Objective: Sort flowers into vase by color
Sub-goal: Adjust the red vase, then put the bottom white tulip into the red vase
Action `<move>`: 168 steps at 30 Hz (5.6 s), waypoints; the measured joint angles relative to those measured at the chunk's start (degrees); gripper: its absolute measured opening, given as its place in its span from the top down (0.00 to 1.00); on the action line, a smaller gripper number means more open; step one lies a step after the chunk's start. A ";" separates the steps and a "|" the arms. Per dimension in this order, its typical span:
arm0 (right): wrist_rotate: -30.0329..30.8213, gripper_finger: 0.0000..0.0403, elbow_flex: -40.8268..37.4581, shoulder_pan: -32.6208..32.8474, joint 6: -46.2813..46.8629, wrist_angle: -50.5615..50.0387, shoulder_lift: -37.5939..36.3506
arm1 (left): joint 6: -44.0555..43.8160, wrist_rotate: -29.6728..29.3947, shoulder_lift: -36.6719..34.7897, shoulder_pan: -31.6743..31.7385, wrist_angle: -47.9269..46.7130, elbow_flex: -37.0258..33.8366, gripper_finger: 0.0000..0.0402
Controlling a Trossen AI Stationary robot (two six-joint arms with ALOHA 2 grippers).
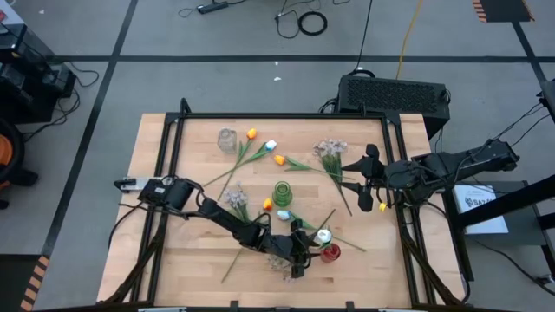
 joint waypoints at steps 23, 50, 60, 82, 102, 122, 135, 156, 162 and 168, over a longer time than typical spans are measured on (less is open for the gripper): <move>0.01 0.47 -0.01 0.00 -0.02 0.07 0.00 | 2.57 -0.70 -0.05 0.13 2.99 0.02 0.66; 0.18 0.47 0.03 0.74 13.98 -13.67 -3.26 | 8.25 0.77 -20.77 -2.78 -27.66 -0.28 0.66; -1.86 0.47 -0.08 7.11 24.04 -19.70 4.98 | 10.50 -20.77 -40.88 -7.77 -44.85 -0.26 0.66; -4.38 0.47 -12.84 30.79 47.74 1.88 30.67 | 3.99 -26.34 -42.83 -9.79 -26.79 -17.37 0.66; -3.43 0.47 -11.56 31.97 49.71 3.75 36.24 | 2.55 -26.34 -42.83 -9.75 -22.36 -19.93 0.66; 0.43 0.47 -10.01 36.02 51.27 7.46 42.96 | 2.40 -26.38 -39.38 -9.01 -22.03 -19.93 0.66; -0.04 0.92 -10.04 36.02 51.39 8.16 42.82 | 0.96 -26.42 -39.02 -8.27 -22.05 -19.93 0.66; 4.36 0.99 -10.11 35.98 52.21 4.93 33.50 | 1.99 -26.51 -39.39 -8.28 -21.54 -19.87 0.66; 8.61 1.00 -10.11 35.98 51.41 1.39 27.24 | 4.52 -26.51 -40.52 -8.48 -19.65 -19.82 0.66; 14.25 1.00 -10.06 36.00 45.29 1.49 20.96 | 8.47 -26.46 -42.72 -9.16 -17.59 -19.82 0.66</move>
